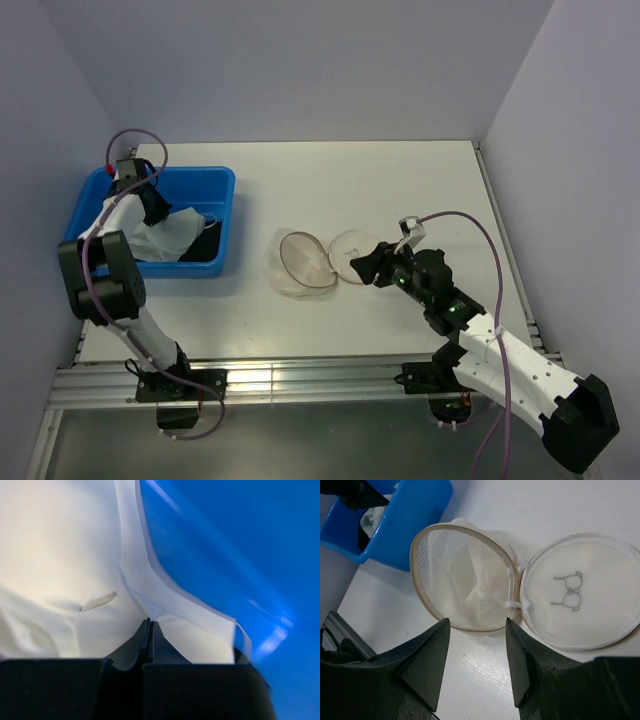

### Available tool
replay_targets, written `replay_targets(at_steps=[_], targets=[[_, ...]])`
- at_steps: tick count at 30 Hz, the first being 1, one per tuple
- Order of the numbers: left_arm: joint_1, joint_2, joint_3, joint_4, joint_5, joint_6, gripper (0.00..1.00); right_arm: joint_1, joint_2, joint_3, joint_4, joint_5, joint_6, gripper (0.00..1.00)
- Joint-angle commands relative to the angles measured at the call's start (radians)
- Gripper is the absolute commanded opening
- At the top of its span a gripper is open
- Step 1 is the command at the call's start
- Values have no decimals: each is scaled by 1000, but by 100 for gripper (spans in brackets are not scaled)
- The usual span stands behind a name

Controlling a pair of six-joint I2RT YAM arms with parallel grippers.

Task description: Place the bra in the laundry bag and zip it closed

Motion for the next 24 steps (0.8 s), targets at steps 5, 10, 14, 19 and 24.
replay_targets(at_steps=[5,10,14,19,24], targets=[[-39,-387,-107,141,65,-70,0,6,-7,1,70,-22,-2,56],[-96,-497,-137,160,52,-79,0,6,8,7,73,-21,-2,56],[-153,-573,-106,164,31,-68,0,8,17,4,87,-19,4,56],[-345,-586,32,207,10,-73,0,6,7,-2,90,7,10,56],[-539,-436,291,250,28,-70,0,6,-45,-16,82,74,19,56]])
